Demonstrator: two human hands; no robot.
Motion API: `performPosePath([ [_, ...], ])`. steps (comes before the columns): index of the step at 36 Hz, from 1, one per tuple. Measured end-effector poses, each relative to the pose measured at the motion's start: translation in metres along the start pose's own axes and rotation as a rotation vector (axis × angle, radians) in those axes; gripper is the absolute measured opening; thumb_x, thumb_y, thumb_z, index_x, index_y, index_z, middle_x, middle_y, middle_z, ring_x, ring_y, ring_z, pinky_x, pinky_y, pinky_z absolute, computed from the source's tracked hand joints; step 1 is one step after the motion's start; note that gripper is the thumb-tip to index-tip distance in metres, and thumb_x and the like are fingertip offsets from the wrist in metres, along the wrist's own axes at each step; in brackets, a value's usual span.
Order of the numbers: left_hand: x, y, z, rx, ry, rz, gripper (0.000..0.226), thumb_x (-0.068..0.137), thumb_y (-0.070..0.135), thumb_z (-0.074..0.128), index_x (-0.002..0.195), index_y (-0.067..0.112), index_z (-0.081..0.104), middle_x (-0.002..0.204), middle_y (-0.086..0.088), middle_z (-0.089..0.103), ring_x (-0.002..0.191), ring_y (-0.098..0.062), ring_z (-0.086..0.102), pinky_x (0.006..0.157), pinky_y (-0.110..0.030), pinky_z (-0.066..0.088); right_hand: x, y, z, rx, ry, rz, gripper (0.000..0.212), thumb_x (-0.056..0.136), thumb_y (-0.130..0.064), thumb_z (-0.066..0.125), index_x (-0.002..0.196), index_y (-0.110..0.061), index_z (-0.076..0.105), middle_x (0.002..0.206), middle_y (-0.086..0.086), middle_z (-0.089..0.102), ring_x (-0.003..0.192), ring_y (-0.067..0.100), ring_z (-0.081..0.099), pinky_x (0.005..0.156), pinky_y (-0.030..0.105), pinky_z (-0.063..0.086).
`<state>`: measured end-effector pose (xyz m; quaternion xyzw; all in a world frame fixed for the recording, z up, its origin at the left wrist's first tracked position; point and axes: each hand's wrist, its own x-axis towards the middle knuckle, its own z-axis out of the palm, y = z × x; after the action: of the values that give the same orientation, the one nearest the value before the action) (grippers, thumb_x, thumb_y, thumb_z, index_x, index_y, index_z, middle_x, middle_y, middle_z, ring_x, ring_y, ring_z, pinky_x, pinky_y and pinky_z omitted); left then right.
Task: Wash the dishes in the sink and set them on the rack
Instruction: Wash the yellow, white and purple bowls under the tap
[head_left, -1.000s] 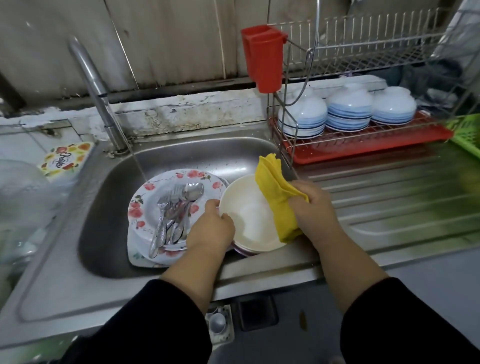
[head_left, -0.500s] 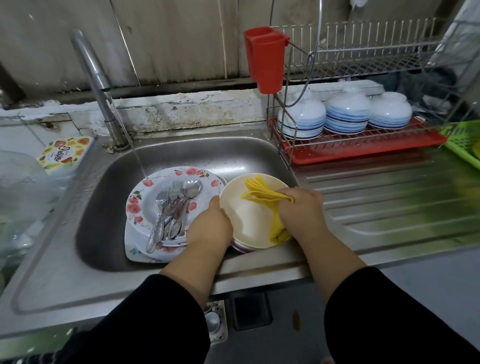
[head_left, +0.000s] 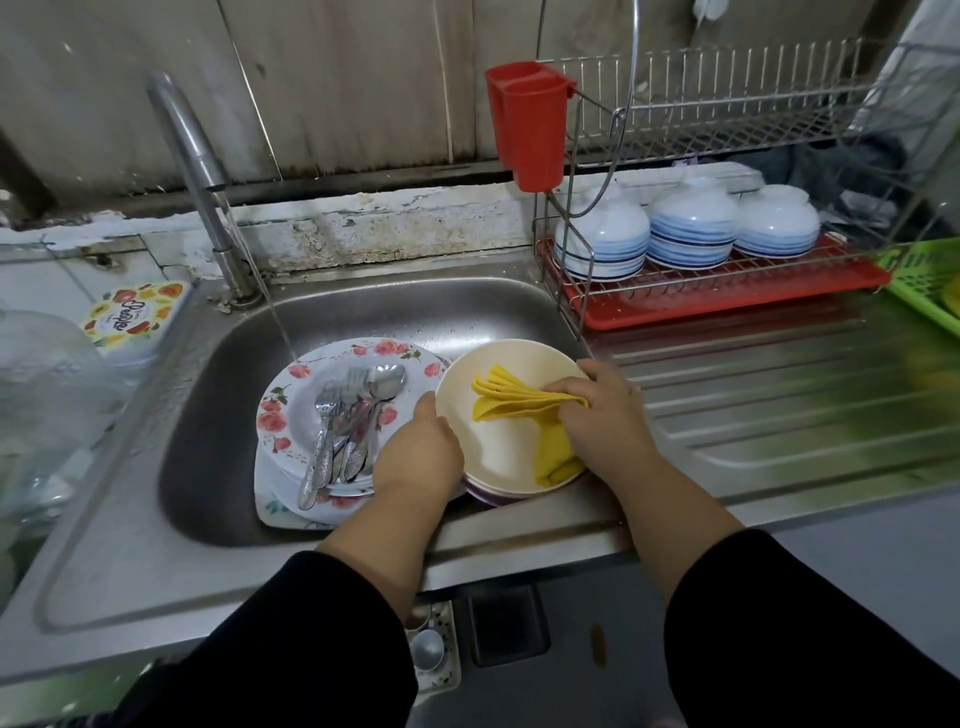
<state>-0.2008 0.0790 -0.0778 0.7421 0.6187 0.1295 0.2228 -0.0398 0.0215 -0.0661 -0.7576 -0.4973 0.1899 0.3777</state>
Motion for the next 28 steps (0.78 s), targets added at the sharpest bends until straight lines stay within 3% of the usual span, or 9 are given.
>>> performPosePath([
  [3,0.000,0.000,0.000,0.022,-0.016,-0.013,0.035,0.100,0.019,0.026,0.132,0.014,0.039,0.113,-0.015,0.061,0.102,-0.033,0.056,0.075,-0.032,0.037,0.001,0.000,0.001,-0.002,-0.026,-0.029,0.039,0.062,-0.027,0.034,0.085,-0.040,0.063,0.130,0.002,0.050,0.128,0.019,0.038,0.116,0.044,0.010],
  [5,0.001,0.000,0.000,0.040,-0.022,-0.016,0.033,0.100,0.019,0.026,0.130,0.014,0.041,0.113,-0.016,0.061,0.101,-0.033,0.056,0.074,-0.032,0.037,0.003,0.002,0.002,0.018,-0.032,-0.023,0.036,0.062,-0.025,0.035,0.082,-0.038,0.063,0.118,0.005,0.054,0.123,0.022,0.043,0.114,0.043,0.015],
  [8,0.000,0.001,-0.001,0.073,-0.012,-0.007,0.032,0.101,0.019,0.026,0.129,0.013,0.041,0.114,-0.017,0.060,0.102,-0.033,0.056,0.075,-0.033,0.038,0.003,0.003,0.002,0.109,-0.024,0.003,0.032,0.081,-0.008,0.045,0.091,-0.019,0.073,0.118,0.012,0.054,0.122,0.026,0.044,0.097,0.016,0.027],
  [10,-0.001,0.002,-0.001,0.086,0.007,0.000,0.034,0.101,0.019,0.026,0.131,0.012,0.040,0.112,-0.017,0.059,0.101,-0.033,0.056,0.073,-0.033,0.038,0.003,0.004,0.001,0.135,-0.016,-0.011,0.034,0.084,0.005,0.047,0.099,-0.009,0.073,0.125,0.015,0.052,0.125,0.025,0.042,0.082,0.012,0.026],
  [15,-0.002,0.004,-0.002,0.031,0.072,0.010,0.038,0.099,0.020,0.028,0.135,0.015,0.041,0.101,-0.015,0.062,0.092,-0.033,0.057,0.067,-0.032,0.040,0.001,0.004,-0.002,0.196,0.016,-0.045,0.033,0.084,0.010,0.045,0.100,-0.001,0.072,0.126,0.021,0.052,0.120,0.024,0.043,0.072,-0.006,0.025],
  [19,-0.006,0.006,-0.005,-0.091,0.147,0.020,0.043,0.098,0.022,0.031,0.140,0.023,0.041,0.098,-0.015,0.064,0.096,-0.035,0.058,0.074,-0.037,0.049,0.002,0.006,-0.001,0.271,0.026,-0.050,0.031,0.083,0.001,0.046,0.099,-0.004,0.072,0.127,0.015,0.052,0.124,0.023,0.044,0.085,0.002,0.029],
  [22,-0.009,0.009,-0.009,-0.250,0.210,-0.007,0.046,0.098,0.026,0.035,0.144,0.029,0.038,0.096,-0.013,0.066,0.105,-0.034,0.056,0.082,-0.037,0.047,0.002,0.005,-0.004,0.354,0.050,-0.035,0.034,0.085,0.012,0.044,0.105,0.001,0.069,0.122,0.010,0.049,0.117,0.017,0.043,0.078,-0.007,0.025],
  [25,-0.014,0.012,-0.012,-0.452,0.323,-0.011,0.040,0.096,0.032,0.042,0.134,0.032,0.053,0.079,0.000,0.065,0.089,-0.026,0.061,0.076,-0.032,0.047,0.001,0.002,-0.005,0.470,0.066,-0.034,0.031,0.085,0.014,0.046,0.102,0.002,0.068,0.105,-0.001,0.050,0.105,0.010,0.045,0.076,-0.006,0.028],
  [28,-0.019,0.020,-0.015,-0.669,0.399,-0.024,0.035,0.093,0.033,0.050,0.127,0.034,0.059,0.062,0.006,0.053,0.063,-0.010,0.053,0.062,-0.025,0.039,-0.001,-0.004,-0.007,0.564,0.087,-0.039,0.032,0.084,0.016,0.046,0.096,-0.005,0.066,0.090,-0.008,0.052,0.085,0.002,0.050,0.071,-0.002,0.032],
])
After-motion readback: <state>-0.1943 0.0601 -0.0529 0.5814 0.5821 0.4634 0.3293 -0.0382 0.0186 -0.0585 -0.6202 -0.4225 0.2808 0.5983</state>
